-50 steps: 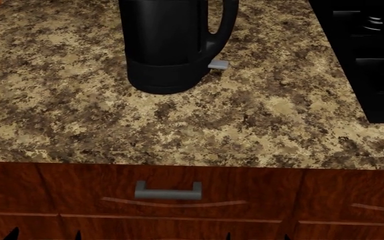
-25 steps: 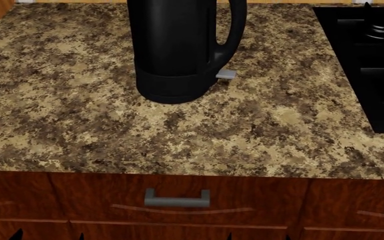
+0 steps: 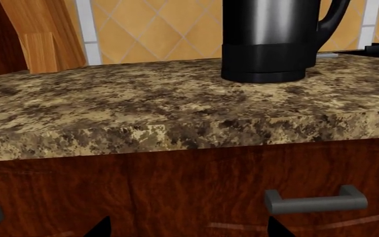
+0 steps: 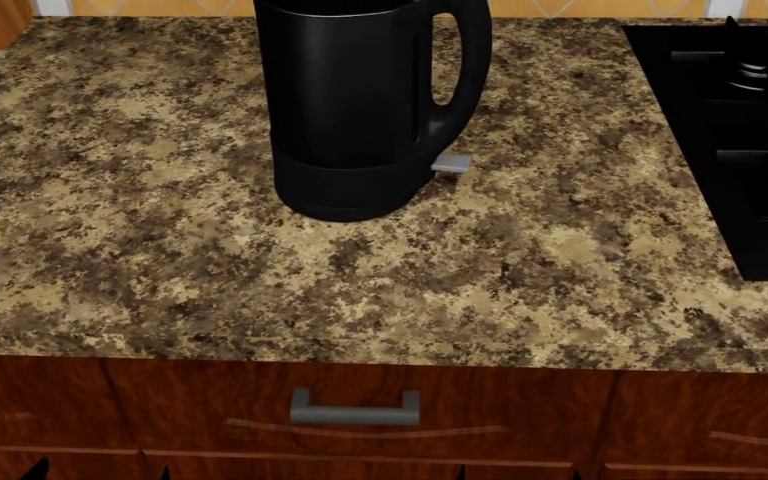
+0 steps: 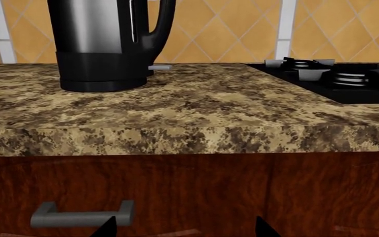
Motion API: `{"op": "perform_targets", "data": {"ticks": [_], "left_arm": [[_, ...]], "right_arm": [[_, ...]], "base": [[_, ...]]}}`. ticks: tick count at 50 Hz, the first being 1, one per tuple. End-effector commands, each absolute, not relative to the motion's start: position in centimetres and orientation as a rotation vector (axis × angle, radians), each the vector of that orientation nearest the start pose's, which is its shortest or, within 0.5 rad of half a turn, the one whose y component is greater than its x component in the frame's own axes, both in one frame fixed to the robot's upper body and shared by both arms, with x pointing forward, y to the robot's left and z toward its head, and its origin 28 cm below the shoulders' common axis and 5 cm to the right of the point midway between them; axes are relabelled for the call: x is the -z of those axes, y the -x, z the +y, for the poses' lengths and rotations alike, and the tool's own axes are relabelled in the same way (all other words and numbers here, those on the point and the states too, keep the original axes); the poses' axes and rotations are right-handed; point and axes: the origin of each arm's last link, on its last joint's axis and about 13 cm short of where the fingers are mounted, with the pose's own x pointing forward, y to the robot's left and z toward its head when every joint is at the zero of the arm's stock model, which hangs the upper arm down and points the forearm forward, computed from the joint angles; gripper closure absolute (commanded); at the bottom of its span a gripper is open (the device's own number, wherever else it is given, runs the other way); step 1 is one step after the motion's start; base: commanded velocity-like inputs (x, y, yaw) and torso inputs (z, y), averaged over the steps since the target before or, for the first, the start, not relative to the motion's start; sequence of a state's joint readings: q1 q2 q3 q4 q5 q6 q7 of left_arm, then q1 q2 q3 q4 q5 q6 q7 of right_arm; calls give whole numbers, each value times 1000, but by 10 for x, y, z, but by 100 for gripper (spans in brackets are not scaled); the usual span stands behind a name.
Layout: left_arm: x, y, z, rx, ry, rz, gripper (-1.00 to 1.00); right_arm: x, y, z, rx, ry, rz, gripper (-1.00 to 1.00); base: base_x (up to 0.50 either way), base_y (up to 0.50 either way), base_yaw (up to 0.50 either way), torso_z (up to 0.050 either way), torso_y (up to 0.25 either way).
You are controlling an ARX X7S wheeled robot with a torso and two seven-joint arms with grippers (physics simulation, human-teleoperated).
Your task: Close the lid of the electric kettle.
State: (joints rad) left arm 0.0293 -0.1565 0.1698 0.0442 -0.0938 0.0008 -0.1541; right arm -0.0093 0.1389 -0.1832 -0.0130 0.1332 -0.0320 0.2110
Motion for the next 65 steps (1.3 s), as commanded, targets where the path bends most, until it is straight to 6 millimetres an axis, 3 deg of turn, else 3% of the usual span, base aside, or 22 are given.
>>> {"op": "perform_targets", "data": {"ticks": [1,5,9,18,25,42,49,65], "left_arm": [[-14,-201,208,0,-55,-5,-100],[-16,-207,212,-29,2,54,-100],[-35,-210,222,-57,-48,-4,-100],[-123,-198,250,-84,-78,-68,-100],[-164,-187,258,-86,-105,-145,-100],[-212,-185,266,-94,-146,-232,-100],[-220,-189,268,-94,-174,-252,-100],[-228,-189,267,-89,-190,-277,-100]], "right_arm": [[-13,-205,-93,31,-4,-8,-100],[-15,-207,-93,29,-9,5,-100],[-31,-207,-98,30,20,-5,-100],[-122,-189,-115,27,36,-141,-100],[-157,-175,-119,15,64,-180,-100],[-219,-172,-136,28,132,-288,-100],[-229,-177,-139,43,150,-321,-100],[-232,-180,-140,32,156,-325,-100]], "base": [[0,0,0,50,0],[0,0,0,13,0],[0,0,0,0,0],[0,0,0,0,0],[0,0,0,0,0],[0,0,0,0,0],[0,0,0,0,0],[0,0,0,0,0]]}}
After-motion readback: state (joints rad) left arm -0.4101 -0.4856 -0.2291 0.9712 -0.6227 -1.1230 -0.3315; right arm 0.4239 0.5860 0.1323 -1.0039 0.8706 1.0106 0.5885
